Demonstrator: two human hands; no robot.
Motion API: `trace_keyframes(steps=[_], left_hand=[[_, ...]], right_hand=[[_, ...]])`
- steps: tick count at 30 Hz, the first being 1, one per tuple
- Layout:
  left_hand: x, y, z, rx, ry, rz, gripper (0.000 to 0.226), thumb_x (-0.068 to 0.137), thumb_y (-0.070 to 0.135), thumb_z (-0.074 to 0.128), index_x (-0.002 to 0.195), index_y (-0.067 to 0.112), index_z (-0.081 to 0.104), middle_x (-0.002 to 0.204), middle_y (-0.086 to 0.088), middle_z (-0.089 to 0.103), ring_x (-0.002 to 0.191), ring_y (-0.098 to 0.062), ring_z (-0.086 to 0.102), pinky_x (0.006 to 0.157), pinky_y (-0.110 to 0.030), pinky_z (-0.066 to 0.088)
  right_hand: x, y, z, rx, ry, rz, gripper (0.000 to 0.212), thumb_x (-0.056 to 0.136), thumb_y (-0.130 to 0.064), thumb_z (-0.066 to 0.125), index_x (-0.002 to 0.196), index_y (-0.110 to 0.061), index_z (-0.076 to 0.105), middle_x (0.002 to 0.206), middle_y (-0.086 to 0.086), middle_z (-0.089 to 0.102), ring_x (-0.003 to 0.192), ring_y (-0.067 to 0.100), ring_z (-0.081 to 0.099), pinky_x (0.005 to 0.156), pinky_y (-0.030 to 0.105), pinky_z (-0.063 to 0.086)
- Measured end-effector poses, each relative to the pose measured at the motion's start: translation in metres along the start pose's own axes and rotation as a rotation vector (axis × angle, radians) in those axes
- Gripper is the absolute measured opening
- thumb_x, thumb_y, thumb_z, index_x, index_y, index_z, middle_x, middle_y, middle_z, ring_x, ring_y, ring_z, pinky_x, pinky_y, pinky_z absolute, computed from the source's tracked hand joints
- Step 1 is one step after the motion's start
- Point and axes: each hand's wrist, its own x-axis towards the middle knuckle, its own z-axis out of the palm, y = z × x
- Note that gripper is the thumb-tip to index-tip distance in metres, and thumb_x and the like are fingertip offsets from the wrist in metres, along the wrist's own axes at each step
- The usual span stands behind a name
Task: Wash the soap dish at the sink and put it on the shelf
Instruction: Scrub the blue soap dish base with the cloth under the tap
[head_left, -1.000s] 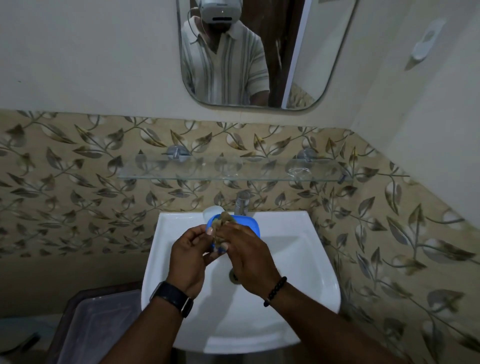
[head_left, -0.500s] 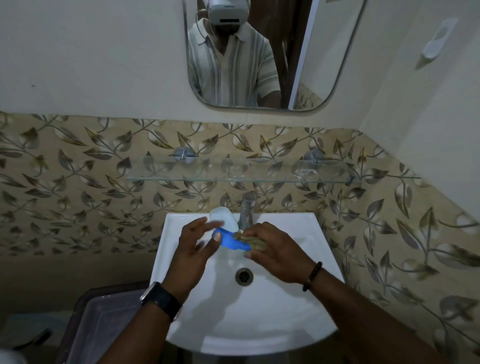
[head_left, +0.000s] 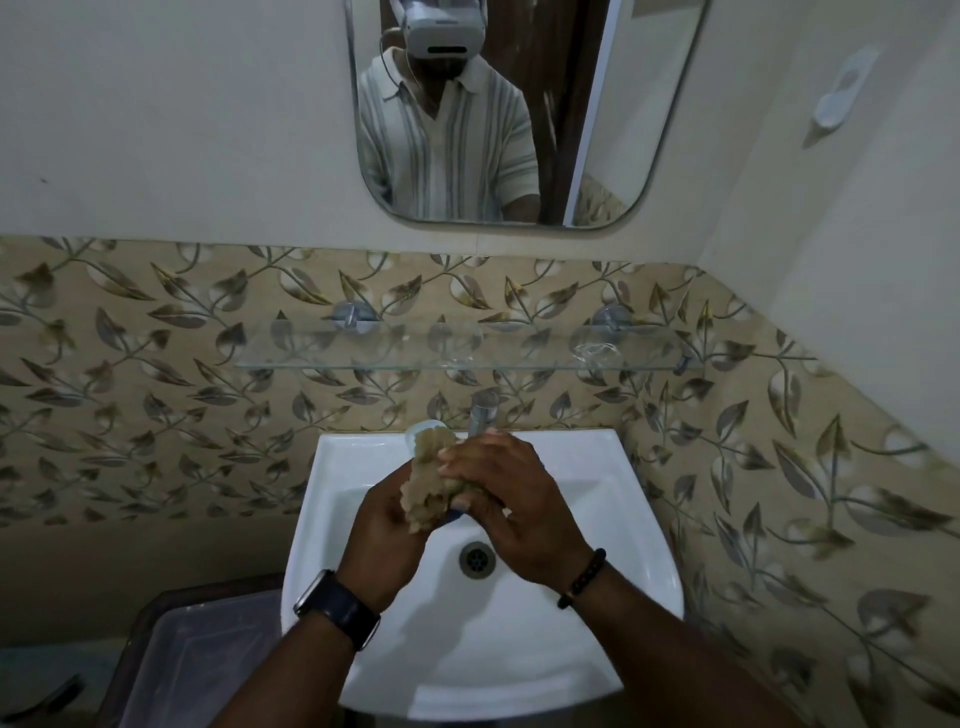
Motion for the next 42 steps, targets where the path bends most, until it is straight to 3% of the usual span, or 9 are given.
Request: trace_keyframes(steps=[3, 6, 11, 15, 20, 24, 29, 34, 42], left_hand=[[-0.003, 0.000, 0.002, -0.113, 0.049, -0.043, 0.027, 0.082, 0.039, 0.073, 0.094, 0.014, 0.073, 0.095, -0.016, 0.072, 0.095, -0.037, 0.069, 0.080, -0.045, 0.063], [-0.005, 0.000, 0.007, -0.219, 0.106, -0.073, 0.035, 0.082, 0.042, 0.073, 0.088, 0.008, 0.069, 0.093, -0.025, 0.066, 0.090, -0.033, 0.067, 0.075, -0.040, 0.062], [-0.015, -0.003, 0.016, -0.416, 0.185, -0.074, 0.035, 0.090, 0.038, 0.071, 0.093, 0.003, 0.066, 0.098, -0.016, 0.073, 0.093, -0.030, 0.072, 0.080, -0.047, 0.062], [-0.021, -0.001, 0.031, -0.634, 0.284, -0.073, 0.016, 0.091, 0.026, 0.061, 0.090, 0.012, 0.066, 0.109, -0.012, 0.073, 0.104, -0.027, 0.071, 0.085, -0.045, 0.061], [-0.025, -0.001, 0.058, -0.438, 0.295, -0.034, 0.012, 0.094, 0.028, 0.059, 0.094, 0.023, 0.070, 0.100, -0.005, 0.076, 0.092, -0.016, 0.071, 0.077, -0.028, 0.058], [-0.030, -0.016, 0.047, -0.103, 0.097, 0.014, 0.018, 0.094, 0.038, 0.063, 0.103, 0.025, 0.073, 0.096, 0.000, 0.077, 0.081, -0.007, 0.066, 0.071, -0.018, 0.051], [-0.011, -0.007, 0.012, -0.322, -0.007, -0.169, 0.059, 0.093, 0.063, 0.051, 0.113, 0.013, 0.075, 0.111, -0.019, 0.075, 0.099, -0.031, 0.072, 0.080, -0.041, 0.059], [0.011, 0.008, -0.008, -0.217, -0.233, -0.327, 0.047, 0.087, 0.050, 0.071, 0.103, 0.006, 0.075, 0.105, -0.022, 0.075, 0.091, -0.031, 0.073, 0.076, -0.041, 0.061], [0.008, 0.006, 0.039, -0.714, 0.129, -0.374, 0.027, 0.086, 0.019, 0.063, 0.104, 0.000, 0.064, 0.109, -0.022, 0.075, 0.101, -0.034, 0.073, 0.080, -0.041, 0.062]], right_hand=[[-0.001, 0.007, -0.011, 0.000, 0.131, 0.138, 0.024, 0.100, -0.027, 0.051, 0.119, -0.021, 0.064, 0.124, -0.013, 0.064, 0.119, 0.013, 0.057, 0.100, 0.041, 0.047], [-0.008, 0.015, -0.015, 0.044, 0.249, 0.297, 0.017, 0.100, -0.031, 0.053, 0.114, -0.032, 0.060, 0.114, -0.026, 0.060, 0.109, 0.011, 0.059, 0.092, 0.034, 0.051], [-0.007, 0.002, -0.004, 0.533, 0.577, 0.749, 0.019, 0.094, -0.036, 0.060, 0.112, -0.030, 0.066, 0.105, -0.006, 0.073, 0.099, 0.004, 0.067, 0.084, 0.022, 0.055], [0.001, -0.016, 0.005, 0.864, 0.696, 0.910, 0.009, 0.098, -0.028, 0.059, 0.096, -0.025, 0.067, 0.081, -0.007, 0.069, 0.076, 0.011, 0.063, 0.068, 0.031, 0.055], [0.002, -0.029, 0.018, 1.164, 0.731, 1.130, 0.016, 0.100, -0.014, 0.059, 0.114, -0.009, 0.063, 0.104, 0.017, 0.074, 0.093, 0.032, 0.070, 0.076, 0.045, 0.059], [-0.007, -0.014, -0.001, 1.019, 0.649, 1.014, 0.019, 0.094, -0.016, 0.066, 0.112, -0.010, 0.067, 0.109, 0.015, 0.075, 0.102, 0.032, 0.070, 0.092, 0.054, 0.055], [-0.022, 0.010, -0.030, 0.745, 0.132, 0.761, 0.026, 0.089, -0.025, 0.074, 0.114, -0.020, 0.068, 0.115, 0.008, 0.074, 0.109, 0.023, 0.069, 0.092, 0.040, 0.058], [-0.019, 0.025, -0.048, 0.371, -0.112, 0.666, 0.029, 0.093, -0.038, 0.067, 0.119, -0.025, 0.065, 0.114, -0.004, 0.071, 0.109, 0.018, 0.067, 0.095, 0.050, 0.055], [-0.028, 0.022, -0.017, -0.216, 0.426, 0.603, 0.027, 0.100, -0.011, 0.055, 0.125, -0.010, 0.067, 0.118, 0.006, 0.068, 0.109, 0.023, 0.062, 0.094, 0.038, 0.053]])
